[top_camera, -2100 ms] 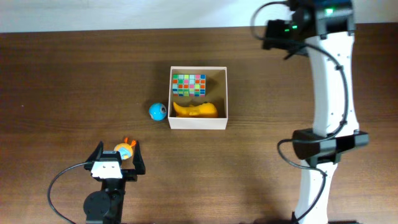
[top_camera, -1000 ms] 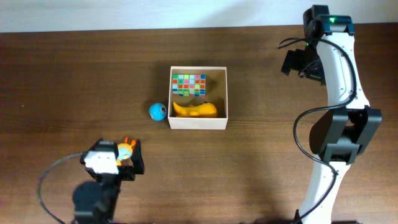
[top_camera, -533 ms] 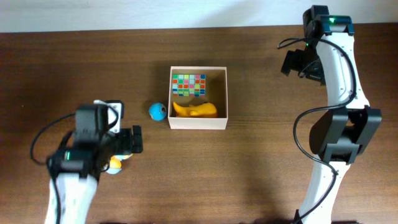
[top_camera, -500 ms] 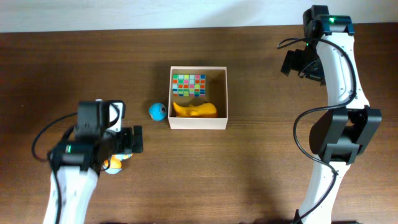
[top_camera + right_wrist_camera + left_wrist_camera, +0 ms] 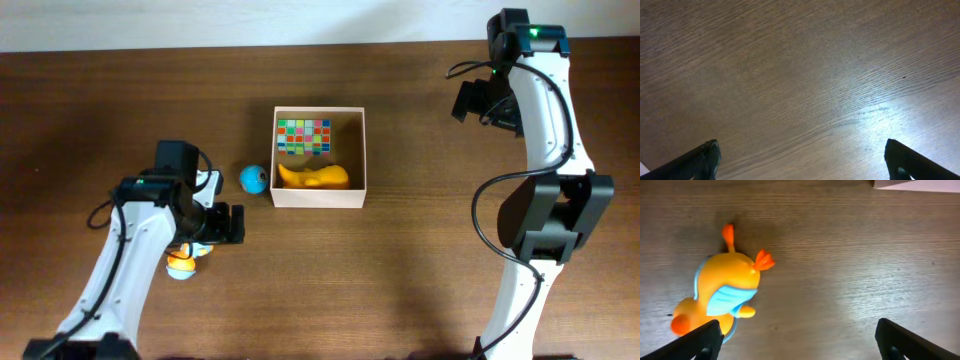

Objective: Pack container
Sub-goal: 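Lower the left gripper over the orange duck toy and grasp it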

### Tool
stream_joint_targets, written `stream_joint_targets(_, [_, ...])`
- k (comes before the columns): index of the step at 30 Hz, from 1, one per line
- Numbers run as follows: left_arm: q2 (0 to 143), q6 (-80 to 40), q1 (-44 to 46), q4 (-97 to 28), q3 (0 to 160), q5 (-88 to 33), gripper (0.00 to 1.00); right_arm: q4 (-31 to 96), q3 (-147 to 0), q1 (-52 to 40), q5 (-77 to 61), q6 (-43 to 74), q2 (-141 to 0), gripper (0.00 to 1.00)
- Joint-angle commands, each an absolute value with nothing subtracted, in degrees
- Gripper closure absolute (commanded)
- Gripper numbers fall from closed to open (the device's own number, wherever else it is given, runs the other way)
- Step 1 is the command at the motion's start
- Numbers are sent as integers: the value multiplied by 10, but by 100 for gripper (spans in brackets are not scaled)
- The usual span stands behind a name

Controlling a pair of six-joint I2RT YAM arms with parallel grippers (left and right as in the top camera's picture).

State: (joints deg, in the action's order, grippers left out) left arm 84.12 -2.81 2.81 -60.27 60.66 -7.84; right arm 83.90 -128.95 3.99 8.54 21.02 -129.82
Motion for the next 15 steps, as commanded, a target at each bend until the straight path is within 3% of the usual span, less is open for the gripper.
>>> stream_joint_targets(1, [853, -30, 28, -597, 619, -92, 1, 839, -1289, 42, 86, 215, -1298, 1])
stream_joint_targets(15, [857, -30, 28, -570, 619, 136, 1, 839, -1289, 42, 86, 215, -1298, 1])
